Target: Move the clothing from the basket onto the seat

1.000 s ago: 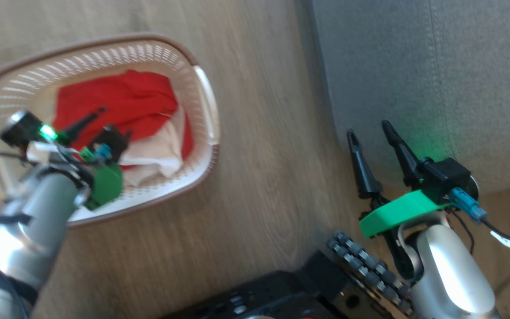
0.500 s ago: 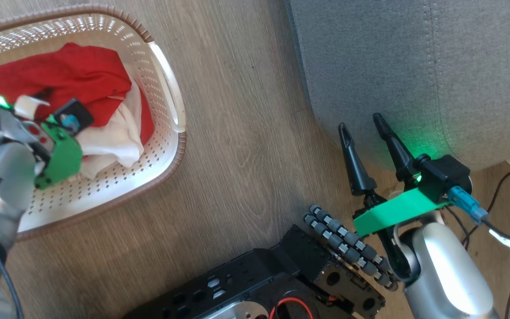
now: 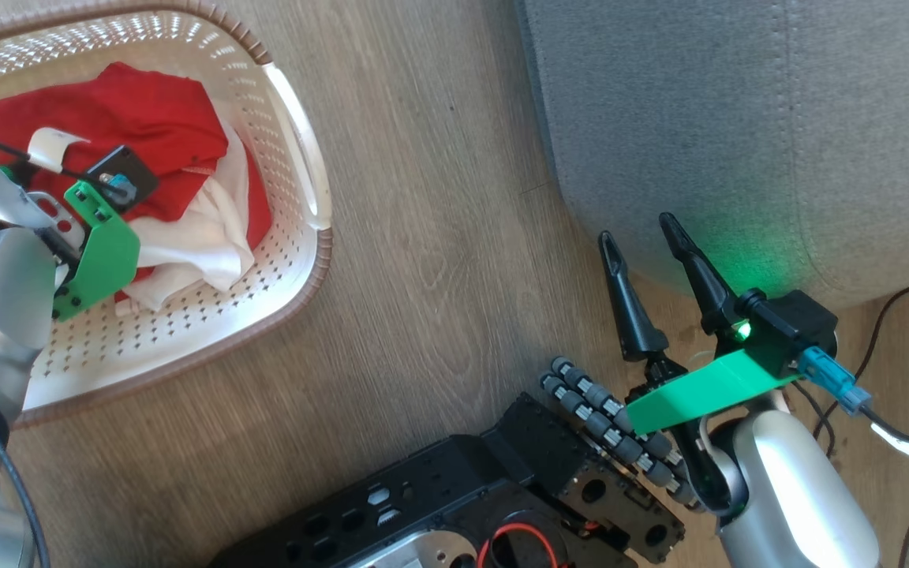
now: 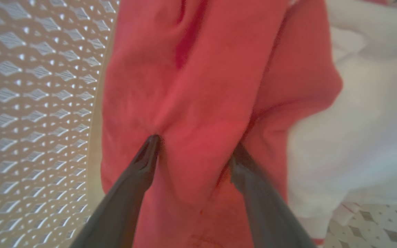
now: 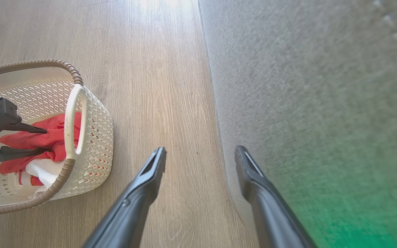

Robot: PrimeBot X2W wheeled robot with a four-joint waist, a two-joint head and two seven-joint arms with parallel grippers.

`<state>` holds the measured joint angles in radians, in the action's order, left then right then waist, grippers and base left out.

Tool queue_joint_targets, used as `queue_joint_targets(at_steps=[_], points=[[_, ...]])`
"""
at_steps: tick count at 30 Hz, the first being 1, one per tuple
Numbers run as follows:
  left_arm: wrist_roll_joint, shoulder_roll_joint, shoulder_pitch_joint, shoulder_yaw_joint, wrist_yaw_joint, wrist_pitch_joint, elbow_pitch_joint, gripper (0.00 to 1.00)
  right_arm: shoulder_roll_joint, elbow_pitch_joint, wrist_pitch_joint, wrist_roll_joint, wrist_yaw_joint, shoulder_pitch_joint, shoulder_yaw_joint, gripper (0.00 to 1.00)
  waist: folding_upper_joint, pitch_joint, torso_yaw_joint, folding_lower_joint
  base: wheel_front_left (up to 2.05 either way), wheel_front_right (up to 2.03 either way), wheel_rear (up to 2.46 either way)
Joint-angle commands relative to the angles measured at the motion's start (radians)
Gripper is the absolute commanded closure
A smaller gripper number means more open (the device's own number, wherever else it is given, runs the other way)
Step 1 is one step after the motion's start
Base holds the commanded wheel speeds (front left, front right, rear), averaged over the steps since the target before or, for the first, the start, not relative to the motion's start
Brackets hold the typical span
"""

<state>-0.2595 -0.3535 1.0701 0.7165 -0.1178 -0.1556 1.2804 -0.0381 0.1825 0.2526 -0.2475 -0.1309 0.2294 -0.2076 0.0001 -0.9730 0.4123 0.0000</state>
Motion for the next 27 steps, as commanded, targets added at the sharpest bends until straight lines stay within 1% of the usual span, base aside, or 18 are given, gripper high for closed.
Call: queue_joint_targets(at_steps=[1, 2, 3, 4, 5, 8, 12, 16, 20, 24, 27], points=[[0.015, -0.024, -0.011, -0.006, -0.005, 0.013, 0.006, 0.00, -0.012, -0.022, 0.009, -0.001, 0.000, -0.067, -0.021, 0.00, -0.0001, -0.003, -0.004, 0.0000, 0.00, 0.00, 0.00], [0.022, -0.025, -0.012, -0.005, -0.008, 0.023, 0.007, 0.00, -0.012, -0.024, 0.009, 0.001, 0.000, -0.068, -0.023, 0.00, -0.0001, -0.004, -0.005, 0.0000, 0.00, 0.00, 0.00], [0.029, -0.026, -0.013, -0.003, -0.010, 0.032, 0.008, 0.13, -0.012, -0.026, 0.009, 0.002, 0.000, -0.068, -0.025, 0.00, -0.0001, -0.005, -0.006, 0.0000, 0.00, 0.00, 0.00], [0.036, -0.026, -0.014, 0.001, -0.011, 0.040, 0.008, 0.74, -0.012, -0.027, 0.009, 0.002, 0.000, -0.068, -0.027, 0.00, -0.0001, -0.006, -0.008, 0.0000, 0.00, 0.00, 0.00], [0.043, -0.025, -0.015, 0.005, -0.012, 0.046, 0.009, 1.00, -0.012, -0.028, 0.009, 0.002, 0.000, -0.067, -0.030, 0.00, -0.0001, -0.006, -0.009, 0.0000, 0.00, 0.00, 0.00], [0.073, -0.020, -0.022, 0.022, -0.012, 0.046, 0.009, 1.00, -0.012, -0.027, 0.009, 0.001, 0.000, -0.064, -0.037, 0.00, -0.0001, -0.006, -0.010, 0.0000, 0.00, 0.00, 0.00], [0.109, -0.027, -0.014, 0.041, -0.013, 0.006, 0.010, 1.00, -0.012, -0.022, 0.009, 0.003, 0.000, -0.047, -0.039, 0.00, -0.0001, -0.005, -0.013, 0.0000, 0.00, 0.00, 0.00], [0.145, -0.031, -0.019, 0.048, -0.013, -0.009, 0.010, 1.00, -0.012, -0.018, 0.009, 0.008, 0.000, -0.020, -0.041, 0.00, -0.0001, 0.007, -0.015, 0.0000, 0.00, 0.00, 0.00], [0.189, -0.035, -0.024, 0.030, -0.013, -0.037, 0.010, 1.00, -0.012, -0.008, 0.009, 0.012, 0.000, 0.015, -0.048, 0.00, -0.0001, 0.033, -0.014, 0.0000, 0.00, 0.00, 0.00], [0.228, -0.035, -0.034, 0.001, -0.003, -0.063, 0.010, 1.00, -0.012, 0.003, 0.009, 0.017, 0.000, 0.048, -0.056, 0.00, -0.0001, 0.063, -0.013, 0.0000, 0.00, 0.00, 0.00], [0.271, -0.008, -0.068, -0.026, 0.016, -0.091, 0.008, 1.00, -0.012, 0.026, 0.009, 0.037, 0.000, 0.076, -0.041, 0.00, -0.0001, 0.140, -0.046, 0.0000, 0.00, 0.00, 0.00]])
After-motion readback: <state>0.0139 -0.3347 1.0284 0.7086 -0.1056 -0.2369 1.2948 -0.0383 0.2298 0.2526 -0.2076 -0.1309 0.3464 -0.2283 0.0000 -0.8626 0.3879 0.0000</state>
